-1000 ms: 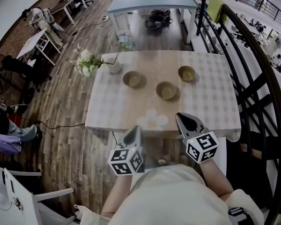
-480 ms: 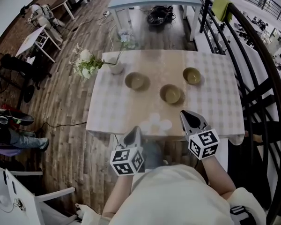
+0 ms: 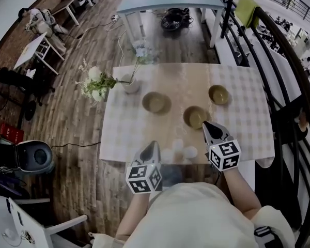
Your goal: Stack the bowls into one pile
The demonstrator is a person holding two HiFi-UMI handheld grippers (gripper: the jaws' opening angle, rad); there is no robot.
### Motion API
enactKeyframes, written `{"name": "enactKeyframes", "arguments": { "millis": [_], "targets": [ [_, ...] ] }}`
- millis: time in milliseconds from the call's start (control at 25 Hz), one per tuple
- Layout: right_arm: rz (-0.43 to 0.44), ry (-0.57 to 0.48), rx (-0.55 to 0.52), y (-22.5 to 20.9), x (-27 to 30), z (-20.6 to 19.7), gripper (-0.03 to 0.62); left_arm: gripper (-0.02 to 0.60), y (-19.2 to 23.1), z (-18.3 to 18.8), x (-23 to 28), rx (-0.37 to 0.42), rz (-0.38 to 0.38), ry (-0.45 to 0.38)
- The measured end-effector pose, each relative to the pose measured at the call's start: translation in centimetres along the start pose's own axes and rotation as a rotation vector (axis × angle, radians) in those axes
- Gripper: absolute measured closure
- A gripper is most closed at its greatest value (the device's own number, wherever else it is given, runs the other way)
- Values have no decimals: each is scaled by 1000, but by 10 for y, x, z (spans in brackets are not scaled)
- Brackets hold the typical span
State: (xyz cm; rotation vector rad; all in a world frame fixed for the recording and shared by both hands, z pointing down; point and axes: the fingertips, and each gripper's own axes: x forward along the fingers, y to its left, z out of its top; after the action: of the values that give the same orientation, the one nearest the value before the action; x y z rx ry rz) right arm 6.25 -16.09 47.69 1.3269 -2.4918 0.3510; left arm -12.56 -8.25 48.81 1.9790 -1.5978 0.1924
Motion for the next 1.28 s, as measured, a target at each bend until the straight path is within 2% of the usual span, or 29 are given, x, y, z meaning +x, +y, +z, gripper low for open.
{"name": "enactKeyframes", "arguments": {
  "millis": [320,640,920,1280],
  "targets": [
    [-73,73,-22,-24,39,-17,592,577,29,16,33,-5,-26,16],
    [-108,178,-29,-45,69,-45,588,576,45,20,57,-13,-44,48],
    [-147,270,-35,-68,91,-71,529,577,53,23,74,7,-54,82],
    [-186,369,-39,-88,105,-99,517,576,57,27,93,25,-71,109]
  ]
}}
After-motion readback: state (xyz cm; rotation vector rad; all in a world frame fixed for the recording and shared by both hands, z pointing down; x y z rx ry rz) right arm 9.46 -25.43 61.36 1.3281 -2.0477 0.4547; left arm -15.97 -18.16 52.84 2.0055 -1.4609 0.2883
